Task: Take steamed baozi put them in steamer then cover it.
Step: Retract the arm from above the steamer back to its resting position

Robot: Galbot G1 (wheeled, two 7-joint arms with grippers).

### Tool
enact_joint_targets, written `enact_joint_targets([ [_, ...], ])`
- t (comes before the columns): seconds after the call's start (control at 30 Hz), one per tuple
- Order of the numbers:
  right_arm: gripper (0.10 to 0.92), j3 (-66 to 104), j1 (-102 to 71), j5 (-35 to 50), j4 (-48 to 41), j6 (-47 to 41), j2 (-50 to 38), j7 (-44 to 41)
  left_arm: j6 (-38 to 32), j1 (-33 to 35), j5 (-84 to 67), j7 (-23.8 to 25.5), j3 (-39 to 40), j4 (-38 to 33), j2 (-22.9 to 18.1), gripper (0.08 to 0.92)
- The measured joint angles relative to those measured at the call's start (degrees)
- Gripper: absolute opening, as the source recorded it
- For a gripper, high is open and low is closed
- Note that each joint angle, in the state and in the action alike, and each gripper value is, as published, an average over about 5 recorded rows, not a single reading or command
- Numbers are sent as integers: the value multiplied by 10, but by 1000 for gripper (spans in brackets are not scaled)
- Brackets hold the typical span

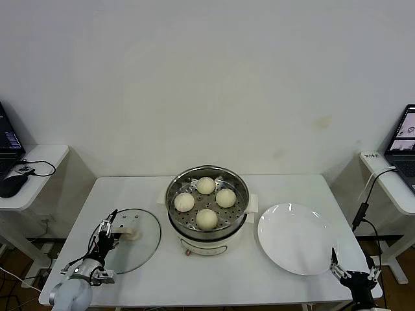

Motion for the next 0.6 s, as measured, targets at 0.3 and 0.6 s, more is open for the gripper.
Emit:
enact_joint_targets([
  [0.3, 823, 0, -1, 0, -1, 1, 2, -1, -3, -9, -1, -5, 1, 18, -1, 606],
  [0.6, 823, -1, -4, 0, 0, 2, 2, -1, -3, -12, -2, -10, 4, 34, -4, 346],
])
